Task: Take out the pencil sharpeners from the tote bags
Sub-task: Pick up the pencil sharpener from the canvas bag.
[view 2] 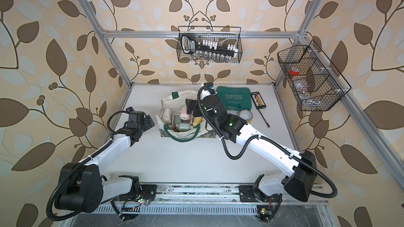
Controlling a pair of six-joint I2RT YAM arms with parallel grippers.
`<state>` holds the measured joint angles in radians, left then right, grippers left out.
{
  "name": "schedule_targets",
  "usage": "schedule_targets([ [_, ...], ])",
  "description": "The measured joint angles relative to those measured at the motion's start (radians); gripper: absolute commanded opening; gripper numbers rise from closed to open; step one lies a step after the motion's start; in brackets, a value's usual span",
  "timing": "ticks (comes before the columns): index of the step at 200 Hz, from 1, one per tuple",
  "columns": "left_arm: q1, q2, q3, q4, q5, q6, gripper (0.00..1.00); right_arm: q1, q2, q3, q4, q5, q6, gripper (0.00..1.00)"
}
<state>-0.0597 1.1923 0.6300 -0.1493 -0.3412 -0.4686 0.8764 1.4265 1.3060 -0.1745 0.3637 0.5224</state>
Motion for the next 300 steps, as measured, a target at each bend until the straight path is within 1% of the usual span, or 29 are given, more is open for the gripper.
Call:
schedule_targets([
  [18, 0.0, -0.027, -0.019, 0.002, -0.001, -0.011, 0.99, 0.032, 0.08, 0.037, -0.01, -0.004, -0.007, 0.77],
  [21, 0.0, -0.027, -0.019, 0.002, -0.001, -0.013, 0.99, 0.034, 0.092, 0.044, -0.013, -0.005, 0.0, 0.73],
  [39, 0.0, -0.02, -0.019, 0.006, -0.002, -0.017, 0.99, 0.032, 0.177, 0.106, -0.039, -0.018, 0.002, 0.6],
  [50, 0.0, -0.007, -0.016, 0.003, -0.003, -0.021, 0.99, 0.024, 0.227, 0.153, -0.061, -0.032, 0.018, 0.54],
  [55, 0.0, 0.003, -0.013, 0.002, -0.003, -0.022, 0.99, 0.021, 0.249, 0.177, -0.074, -0.042, 0.029, 0.54],
  [68, 0.0, 0.033, 0.0, -0.006, -0.003, -0.024, 0.99, 0.011, 0.304, 0.241, -0.108, -0.066, 0.04, 0.55],
  [90, 0.0, 0.061, 0.015, -0.012, -0.003, -0.027, 0.99, 0.003, 0.393, 0.345, -0.169, -0.091, 0.067, 0.63],
  [103, 0.0, 0.062, 0.015, -0.013, -0.003, -0.029, 0.99, 0.002, 0.432, 0.383, -0.203, -0.1, 0.086, 0.66],
  [118, 0.0, 0.062, 0.015, -0.014, -0.003, -0.029, 0.99, 0.002, 0.459, 0.399, -0.24, -0.102, 0.113, 0.75],
  [164, 0.0, 0.062, 0.015, -0.016, -0.003, -0.03, 0.99, 0.005, 0.5, 0.404, -0.338, -0.061, 0.169, 0.76],
  [187, 0.0, 0.062, 0.016, -0.016, -0.004, -0.03, 0.99, 0.005, 0.517, 0.409, -0.357, -0.053, 0.182, 0.74],
  [271, 0.0, 0.062, 0.016, -0.016, -0.008, -0.033, 0.99, -0.005, 0.629, 0.433, -0.368, -0.032, 0.211, 0.72],
  [300, 0.0, 0.062, 0.016, -0.017, -0.009, -0.034, 0.99, -0.009, 0.644, 0.446, -0.372, -0.014, 0.215, 0.72],
])
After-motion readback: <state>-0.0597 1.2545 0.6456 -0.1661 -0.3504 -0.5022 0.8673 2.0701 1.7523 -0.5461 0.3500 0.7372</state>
